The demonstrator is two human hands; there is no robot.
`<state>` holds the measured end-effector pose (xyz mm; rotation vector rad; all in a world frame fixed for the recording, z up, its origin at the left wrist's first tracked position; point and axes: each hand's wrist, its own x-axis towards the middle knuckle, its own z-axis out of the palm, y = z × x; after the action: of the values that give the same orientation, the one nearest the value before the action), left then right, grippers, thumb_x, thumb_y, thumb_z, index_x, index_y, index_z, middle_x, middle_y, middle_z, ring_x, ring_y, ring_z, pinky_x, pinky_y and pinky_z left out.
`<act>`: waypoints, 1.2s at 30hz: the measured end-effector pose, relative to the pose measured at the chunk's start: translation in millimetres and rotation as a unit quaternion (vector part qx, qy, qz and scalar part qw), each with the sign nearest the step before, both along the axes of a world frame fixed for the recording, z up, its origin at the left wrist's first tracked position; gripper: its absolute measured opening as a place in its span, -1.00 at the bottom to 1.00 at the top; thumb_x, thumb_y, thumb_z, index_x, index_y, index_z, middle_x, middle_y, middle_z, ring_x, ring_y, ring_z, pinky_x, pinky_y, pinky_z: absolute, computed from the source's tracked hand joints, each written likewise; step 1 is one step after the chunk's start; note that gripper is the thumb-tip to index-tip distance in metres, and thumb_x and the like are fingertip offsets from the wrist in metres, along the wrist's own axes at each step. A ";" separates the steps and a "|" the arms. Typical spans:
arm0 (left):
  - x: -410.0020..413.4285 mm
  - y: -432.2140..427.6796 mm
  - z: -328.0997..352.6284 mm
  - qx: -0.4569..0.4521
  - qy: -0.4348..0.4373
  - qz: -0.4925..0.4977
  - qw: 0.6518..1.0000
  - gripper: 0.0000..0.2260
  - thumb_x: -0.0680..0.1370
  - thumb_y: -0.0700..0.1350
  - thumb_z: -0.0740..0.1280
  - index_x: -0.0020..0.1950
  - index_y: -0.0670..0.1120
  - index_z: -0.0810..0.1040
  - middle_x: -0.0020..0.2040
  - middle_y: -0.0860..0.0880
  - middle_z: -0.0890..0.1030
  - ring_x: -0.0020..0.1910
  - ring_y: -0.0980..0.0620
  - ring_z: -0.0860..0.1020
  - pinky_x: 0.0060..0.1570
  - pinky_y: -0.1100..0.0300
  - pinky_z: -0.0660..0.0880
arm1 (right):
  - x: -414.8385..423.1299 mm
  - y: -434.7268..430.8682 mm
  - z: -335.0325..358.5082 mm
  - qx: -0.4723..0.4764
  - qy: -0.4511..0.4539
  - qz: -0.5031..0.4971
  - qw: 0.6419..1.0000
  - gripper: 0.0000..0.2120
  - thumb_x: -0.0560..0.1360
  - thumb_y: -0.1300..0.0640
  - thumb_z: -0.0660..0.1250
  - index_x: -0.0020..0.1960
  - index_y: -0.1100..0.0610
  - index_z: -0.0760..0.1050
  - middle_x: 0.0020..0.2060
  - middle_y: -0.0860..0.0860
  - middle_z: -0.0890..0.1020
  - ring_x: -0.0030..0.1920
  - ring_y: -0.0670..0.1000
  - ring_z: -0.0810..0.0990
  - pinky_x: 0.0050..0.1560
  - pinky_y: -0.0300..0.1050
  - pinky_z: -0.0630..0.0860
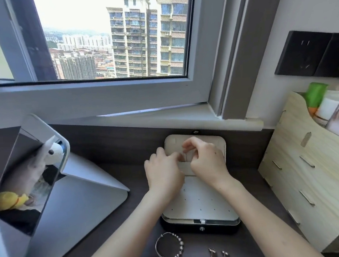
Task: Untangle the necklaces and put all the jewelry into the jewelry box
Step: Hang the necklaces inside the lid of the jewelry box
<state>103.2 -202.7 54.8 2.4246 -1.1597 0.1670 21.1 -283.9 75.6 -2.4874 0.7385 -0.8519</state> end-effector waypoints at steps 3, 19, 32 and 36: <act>-4.4 -2.3 1.1 0.016 0.000 0.020 1.000 -0.65 0.49 -0.18 0.18 0.24 0.06 0.47 0.14 -0.08 0.43 0.12 -0.11 0.42 0.05 0.08 0.27 | 1.2 -0.5 -1.4 0.021 0.029 0.016 0.999 -0.52 0.32 0.40 0.14 0.17 0.08 0.45 -0.06 -0.10 0.66 0.06 0.04 0.55 0.07 -0.03 0.46; -6.4 9.3 13.1 0.010 0.045 -0.016 0.999 -0.71 0.50 -0.21 0.20 0.23 -0.15 0.40 0.16 -0.14 0.44 0.13 -0.16 0.43 0.12 0.05 0.32 | -5.2 11.4 1.7 -0.042 0.119 0.025 0.992 -0.38 0.34 0.36 0.18 0.37 0.00 0.32 0.05 0.00 0.59 0.13 0.08 0.47 0.05 -0.08 0.39; -10.4 195.9 37.5 -0.018 0.158 -0.114 0.981 -0.70 0.44 -0.38 0.22 -0.19 0.02 0.54 -0.13 0.06 0.58 -0.13 0.11 0.50 -0.12 0.30 0.38 | -55.0 161.6 -23.7 -0.012 0.173 0.239 0.955 -0.83 0.48 -0.02 0.36 0.03 0.01 0.62 -0.17 -0.08 0.55 -0.14 -0.08 0.50 -0.08 -0.25 0.39; -9.1 233.0 32.2 -0.036 0.169 -0.086 0.981 -0.68 0.46 -0.36 0.24 -0.26 0.07 0.54 -0.21 0.17 0.58 -0.21 0.24 0.52 -0.11 0.32 0.40 | -42.5 183.7 -50.4 -0.075 0.192 0.214 0.955 -0.74 0.51 -0.06 0.31 0.17 -0.05 0.57 -0.04 0.01 0.53 0.05 0.05 0.46 -0.01 -0.11 0.37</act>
<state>94.1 30.4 87.1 2.1676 -1.1738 -0.2446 -21.4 -100.2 25.2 -2.8337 0.2241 -0.2788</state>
